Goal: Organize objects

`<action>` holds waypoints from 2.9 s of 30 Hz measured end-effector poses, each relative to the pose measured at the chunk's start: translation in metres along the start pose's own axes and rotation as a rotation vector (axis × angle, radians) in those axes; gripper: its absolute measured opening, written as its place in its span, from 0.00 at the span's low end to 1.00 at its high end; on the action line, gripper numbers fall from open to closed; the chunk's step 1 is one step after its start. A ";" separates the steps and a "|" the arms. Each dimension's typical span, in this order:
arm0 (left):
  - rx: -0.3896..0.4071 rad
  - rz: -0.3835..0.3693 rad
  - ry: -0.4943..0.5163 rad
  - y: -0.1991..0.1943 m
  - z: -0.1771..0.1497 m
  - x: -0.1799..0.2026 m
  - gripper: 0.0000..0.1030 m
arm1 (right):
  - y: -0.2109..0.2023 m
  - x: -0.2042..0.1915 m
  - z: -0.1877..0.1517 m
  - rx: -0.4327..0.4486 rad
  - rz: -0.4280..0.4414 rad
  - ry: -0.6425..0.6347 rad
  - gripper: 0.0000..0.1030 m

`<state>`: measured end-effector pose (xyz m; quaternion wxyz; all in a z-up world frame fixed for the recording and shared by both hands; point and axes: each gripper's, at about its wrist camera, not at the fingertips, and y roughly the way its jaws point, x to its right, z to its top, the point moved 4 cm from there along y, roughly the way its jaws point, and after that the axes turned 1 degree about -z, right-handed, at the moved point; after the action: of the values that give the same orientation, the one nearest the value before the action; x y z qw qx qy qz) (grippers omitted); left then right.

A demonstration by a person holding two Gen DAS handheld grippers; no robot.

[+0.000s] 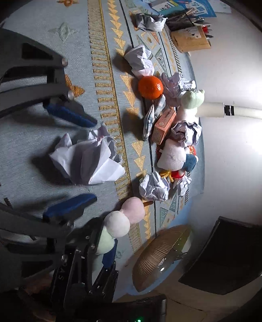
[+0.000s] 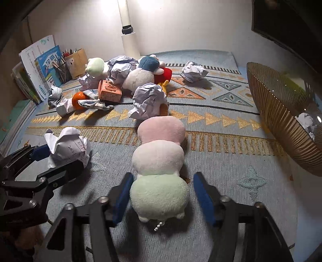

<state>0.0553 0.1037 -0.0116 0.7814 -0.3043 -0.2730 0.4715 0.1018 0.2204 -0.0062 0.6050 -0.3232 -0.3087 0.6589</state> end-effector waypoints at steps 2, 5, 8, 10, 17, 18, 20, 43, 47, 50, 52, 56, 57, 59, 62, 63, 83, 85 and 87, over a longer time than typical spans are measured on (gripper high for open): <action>0.008 0.062 0.063 -0.001 0.000 0.010 0.42 | -0.005 0.002 0.000 -0.004 0.076 0.029 0.44; 0.018 0.081 0.129 -0.008 0.004 0.031 0.41 | -0.024 0.014 0.002 0.027 0.162 0.107 0.43; 0.081 0.014 0.157 -0.028 0.017 0.057 0.41 | -0.061 0.031 0.011 0.111 0.171 0.152 0.43; 0.128 -0.027 0.185 -0.041 0.034 0.078 0.41 | -0.091 0.054 0.020 0.185 0.168 0.194 0.43; 0.258 -0.193 0.195 -0.046 0.120 0.158 0.41 | -0.164 0.161 0.045 0.363 -0.031 0.395 0.44; 0.259 -0.213 0.183 -0.040 0.131 0.166 0.41 | -0.165 0.175 0.048 0.366 -0.055 0.424 0.44; 0.245 -0.264 0.152 -0.023 0.152 0.179 0.41 | -0.165 0.196 0.054 0.368 -0.073 0.463 0.44; 0.331 -0.100 -0.084 -0.055 0.116 0.068 0.77 | -0.155 0.114 0.067 0.495 0.017 0.224 0.59; 0.349 0.108 -0.176 -0.075 0.081 -0.004 0.95 | -0.122 0.067 0.071 0.517 0.009 0.155 0.60; 0.307 0.267 -0.214 -0.068 0.050 -0.055 0.95 | -0.072 0.055 0.062 0.426 0.092 0.184 0.60; 0.273 0.323 -0.225 -0.059 0.034 -0.081 0.95 | -0.043 0.051 0.056 0.358 0.086 0.199 0.60; 0.266 0.354 -0.267 -0.050 0.014 -0.110 0.95 | -0.020 0.052 0.051 0.304 0.044 0.189 0.60; 0.227 0.346 -0.285 -0.043 0.013 -0.115 0.95 | -0.022 0.051 0.050 0.325 0.034 0.184 0.60; 0.201 0.337 -0.295 -0.039 0.011 -0.117 0.95 | -0.024 0.047 0.048 0.336 -0.020 0.170 0.67; 0.223 0.333 -0.308 -0.044 0.009 -0.116 0.96 | -0.023 0.035 0.048 0.334 -0.075 0.109 0.67; 0.229 0.332 -0.323 -0.046 0.008 -0.118 0.97 | -0.023 0.031 0.047 0.334 -0.092 0.083 0.68; 0.203 0.329 -0.405 -0.043 0.002 -0.131 0.97 | -0.003 0.002 0.041 0.226 -0.085 -0.049 1.00; 0.197 0.328 -0.404 -0.042 0.002 -0.130 0.97 | 0.003 -0.001 0.040 0.197 -0.081 -0.061 1.00; 0.175 0.325 -0.397 -0.038 0.003 -0.130 0.97 | 0.009 -0.002 0.039 0.166 -0.092 -0.061 1.00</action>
<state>0.0224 -0.0270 0.0000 0.6499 -0.1769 -0.3265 0.6631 0.0650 0.2168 0.0103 0.6497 -0.2374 -0.2860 0.6631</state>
